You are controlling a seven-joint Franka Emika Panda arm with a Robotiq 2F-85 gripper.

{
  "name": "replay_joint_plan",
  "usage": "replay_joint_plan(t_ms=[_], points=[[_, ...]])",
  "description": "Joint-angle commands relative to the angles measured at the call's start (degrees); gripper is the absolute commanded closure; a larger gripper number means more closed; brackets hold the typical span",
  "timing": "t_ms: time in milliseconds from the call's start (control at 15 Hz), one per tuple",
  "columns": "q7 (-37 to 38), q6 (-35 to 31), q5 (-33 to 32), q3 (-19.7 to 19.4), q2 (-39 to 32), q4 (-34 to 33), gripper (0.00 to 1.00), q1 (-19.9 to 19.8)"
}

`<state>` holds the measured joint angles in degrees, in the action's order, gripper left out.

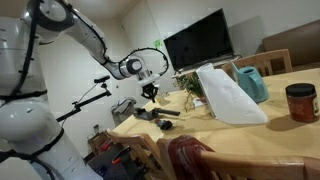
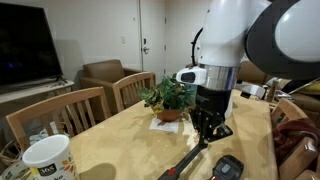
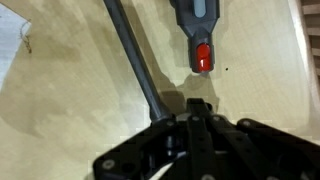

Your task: Dismantle the vacuum head

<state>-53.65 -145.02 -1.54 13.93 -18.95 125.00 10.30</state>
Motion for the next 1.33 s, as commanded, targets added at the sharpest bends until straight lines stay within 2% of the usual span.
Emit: replay_joint_plan(t_ms=[0, 800, 867, 1267], points=[[0.31, 2.53, -2.54, 0.96, -4.21, -4.93, 1.00, -0.06], [-2.03, 2.81, -4.71, 3.83, -13.87, -14.62, 1.00, -0.21], [-0.04, 0.51, -4.77, 3.32, -12.57, -12.04, 0.99, -0.07], [-0.82, 0.80, -4.73, 3.69, -13.86, -13.47, 0.99, -0.05]])
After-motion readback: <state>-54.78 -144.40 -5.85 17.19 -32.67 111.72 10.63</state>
